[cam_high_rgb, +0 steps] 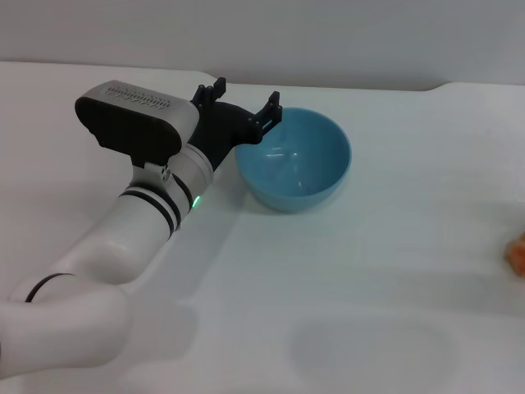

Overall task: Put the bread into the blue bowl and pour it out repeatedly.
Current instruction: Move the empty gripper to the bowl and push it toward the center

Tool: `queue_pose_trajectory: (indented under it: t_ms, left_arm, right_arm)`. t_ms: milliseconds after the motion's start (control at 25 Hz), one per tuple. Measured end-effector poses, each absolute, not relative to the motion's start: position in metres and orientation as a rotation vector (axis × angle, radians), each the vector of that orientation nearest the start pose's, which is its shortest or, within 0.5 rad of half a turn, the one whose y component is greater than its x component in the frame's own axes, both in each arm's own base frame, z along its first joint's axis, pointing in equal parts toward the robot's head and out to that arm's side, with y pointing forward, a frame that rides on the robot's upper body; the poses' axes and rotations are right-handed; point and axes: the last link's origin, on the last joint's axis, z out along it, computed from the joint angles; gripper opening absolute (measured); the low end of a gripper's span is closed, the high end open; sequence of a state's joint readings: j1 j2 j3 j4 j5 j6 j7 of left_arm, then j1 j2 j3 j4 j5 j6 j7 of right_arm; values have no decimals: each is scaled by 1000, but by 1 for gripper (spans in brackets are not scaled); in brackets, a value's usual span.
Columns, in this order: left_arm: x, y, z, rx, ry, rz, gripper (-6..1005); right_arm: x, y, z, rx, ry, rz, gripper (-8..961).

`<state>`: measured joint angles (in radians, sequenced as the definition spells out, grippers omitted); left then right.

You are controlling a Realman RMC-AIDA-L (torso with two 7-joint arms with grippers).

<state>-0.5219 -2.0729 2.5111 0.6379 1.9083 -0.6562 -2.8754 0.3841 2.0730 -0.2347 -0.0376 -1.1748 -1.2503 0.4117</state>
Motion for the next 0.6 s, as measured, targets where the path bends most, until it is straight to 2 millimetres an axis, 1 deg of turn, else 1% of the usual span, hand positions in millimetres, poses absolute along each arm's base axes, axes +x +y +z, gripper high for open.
queue_pose_trajectory:
  t_ms: [400,600]
  left_arm:
    - [-229,358,-110,-1909,-690,-587,859]
    - [-228,358,-110,-1913,-694,-589,859]
  right_arm:
    - [377,298,18,-1463,713,736,760]
    - [380,295,16,-1418,758,750,760]
